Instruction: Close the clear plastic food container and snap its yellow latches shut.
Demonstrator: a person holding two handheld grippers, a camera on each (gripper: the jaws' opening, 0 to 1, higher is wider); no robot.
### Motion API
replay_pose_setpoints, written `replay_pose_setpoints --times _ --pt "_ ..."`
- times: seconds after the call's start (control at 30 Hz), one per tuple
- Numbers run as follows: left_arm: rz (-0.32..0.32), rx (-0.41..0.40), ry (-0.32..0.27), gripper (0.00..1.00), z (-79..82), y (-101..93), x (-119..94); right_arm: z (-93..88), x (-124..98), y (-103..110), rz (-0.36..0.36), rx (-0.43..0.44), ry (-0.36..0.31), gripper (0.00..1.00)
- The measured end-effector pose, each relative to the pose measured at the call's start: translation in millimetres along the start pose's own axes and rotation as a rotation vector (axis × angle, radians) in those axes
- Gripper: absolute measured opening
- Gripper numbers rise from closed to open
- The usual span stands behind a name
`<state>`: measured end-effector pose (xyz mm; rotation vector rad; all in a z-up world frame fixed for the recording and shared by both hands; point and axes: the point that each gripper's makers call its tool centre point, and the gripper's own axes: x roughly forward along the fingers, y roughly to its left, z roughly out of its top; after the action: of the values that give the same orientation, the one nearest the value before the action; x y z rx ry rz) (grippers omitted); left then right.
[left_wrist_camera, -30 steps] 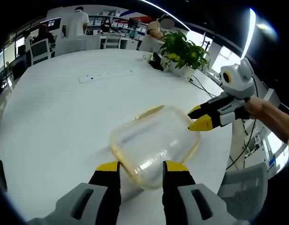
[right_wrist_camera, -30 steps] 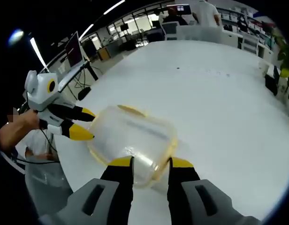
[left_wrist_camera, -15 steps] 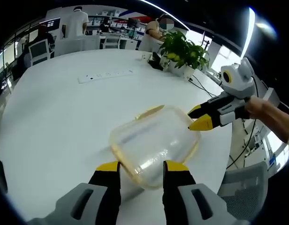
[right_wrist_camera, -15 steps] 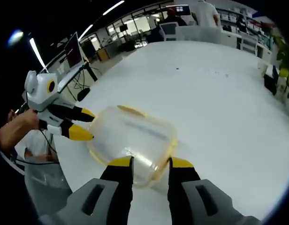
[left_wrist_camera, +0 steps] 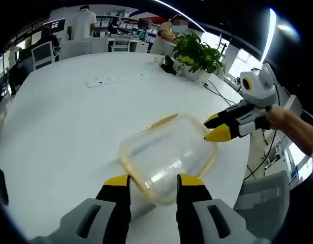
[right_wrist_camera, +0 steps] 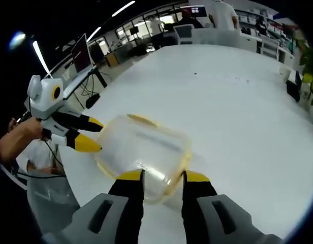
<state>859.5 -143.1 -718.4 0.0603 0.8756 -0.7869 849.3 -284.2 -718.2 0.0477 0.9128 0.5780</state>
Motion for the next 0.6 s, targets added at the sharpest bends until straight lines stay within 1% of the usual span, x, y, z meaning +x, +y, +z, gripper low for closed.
replay_pose_setpoints --times 0.3,0.6 --pt "-0.001 0.003 0.005 0.28 -11.4 1.1 -11 -7.6 0 15 0.000 -0.003 0.002 0.25" --pt "-0.001 0.004 0.014 0.28 -23.8 -2.5 -20 -15.9 -2 28 0.001 -0.005 0.002 0.25"
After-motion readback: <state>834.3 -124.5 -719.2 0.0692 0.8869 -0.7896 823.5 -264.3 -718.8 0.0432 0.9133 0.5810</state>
